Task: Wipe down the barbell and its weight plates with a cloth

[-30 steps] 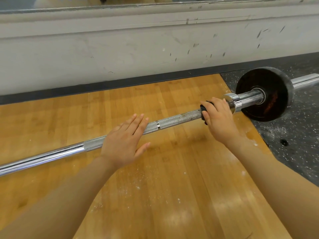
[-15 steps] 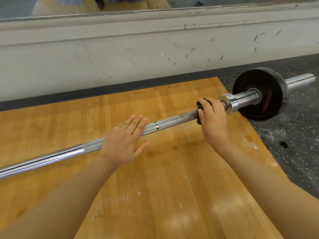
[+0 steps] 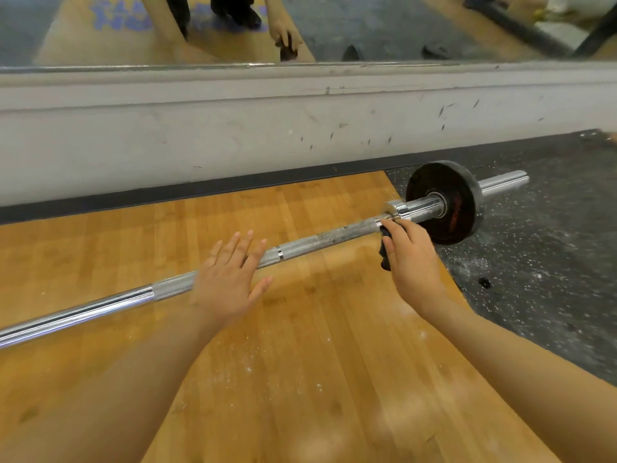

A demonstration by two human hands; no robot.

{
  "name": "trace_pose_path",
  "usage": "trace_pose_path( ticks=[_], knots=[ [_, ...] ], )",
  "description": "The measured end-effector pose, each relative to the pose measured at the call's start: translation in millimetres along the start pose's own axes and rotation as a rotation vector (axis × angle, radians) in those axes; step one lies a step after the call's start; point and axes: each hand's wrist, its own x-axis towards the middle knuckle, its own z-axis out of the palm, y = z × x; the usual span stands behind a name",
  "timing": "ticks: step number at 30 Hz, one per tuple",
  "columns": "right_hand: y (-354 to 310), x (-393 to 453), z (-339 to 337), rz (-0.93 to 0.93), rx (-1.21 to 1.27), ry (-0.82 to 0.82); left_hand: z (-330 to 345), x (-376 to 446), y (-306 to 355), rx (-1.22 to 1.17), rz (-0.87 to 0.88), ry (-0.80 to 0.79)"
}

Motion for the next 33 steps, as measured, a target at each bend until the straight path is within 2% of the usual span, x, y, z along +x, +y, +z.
trace_pose_path(
  ticks=[9, 14, 20, 27, 33],
  knots=[
    [9, -28, -75, -0.037, -0.158, 0.005, -47, -11, 46, -0.071, 0.091, 0.011],
    [23, -20, -93, -0.029, -0.175, 0.045, -61, 1, 79, -0.142, 0.096, 0.040],
    [51, 14, -78, -0.039, -0.118, -0.045, -56, 16, 115, -0.203, 0.007, 0.045],
    [90, 43, -37, -0.181, -0.036, -0.070, -35, 60, 166, -0.184, -0.095, 0.010],
    [116, 64, -18, -0.103, 0.114, -0.077, -18, 90, 187, -0.167, -0.230, 0.024]
  ],
)
